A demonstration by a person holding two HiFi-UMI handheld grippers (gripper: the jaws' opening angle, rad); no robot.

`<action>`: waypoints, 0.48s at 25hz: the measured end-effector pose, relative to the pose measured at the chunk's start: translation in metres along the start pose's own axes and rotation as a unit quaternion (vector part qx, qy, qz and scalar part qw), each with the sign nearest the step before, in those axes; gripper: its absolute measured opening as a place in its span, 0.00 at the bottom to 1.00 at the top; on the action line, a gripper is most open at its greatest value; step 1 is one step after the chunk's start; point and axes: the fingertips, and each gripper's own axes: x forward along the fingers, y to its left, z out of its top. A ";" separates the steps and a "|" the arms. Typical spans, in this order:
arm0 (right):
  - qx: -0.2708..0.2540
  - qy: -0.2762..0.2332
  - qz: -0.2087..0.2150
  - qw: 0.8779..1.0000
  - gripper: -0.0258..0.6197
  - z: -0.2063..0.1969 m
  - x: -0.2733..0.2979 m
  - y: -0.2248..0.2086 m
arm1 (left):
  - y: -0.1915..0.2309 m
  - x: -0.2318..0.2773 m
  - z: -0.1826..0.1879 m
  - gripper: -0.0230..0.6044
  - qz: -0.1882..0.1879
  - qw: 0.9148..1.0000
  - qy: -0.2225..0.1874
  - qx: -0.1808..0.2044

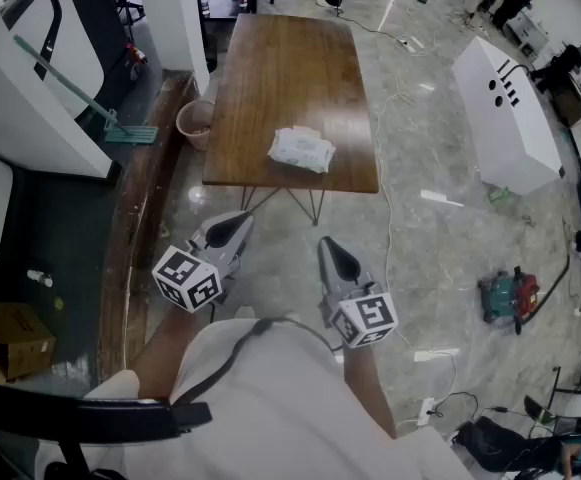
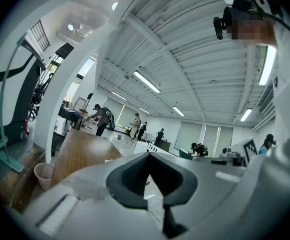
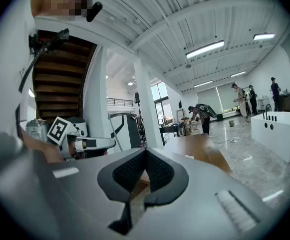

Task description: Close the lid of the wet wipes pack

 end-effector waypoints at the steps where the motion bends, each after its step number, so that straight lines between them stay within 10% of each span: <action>1: 0.000 -0.001 0.001 1.000 0.05 -0.001 0.001 0.001 | 0.002 -0.001 0.001 0.04 0.001 1.000 -0.001 0.002; 12: 0.021 -0.021 -0.029 0.999 0.05 -0.002 0.002 0.010 | 0.012 -0.017 0.006 0.04 -0.012 1.000 -0.006 0.008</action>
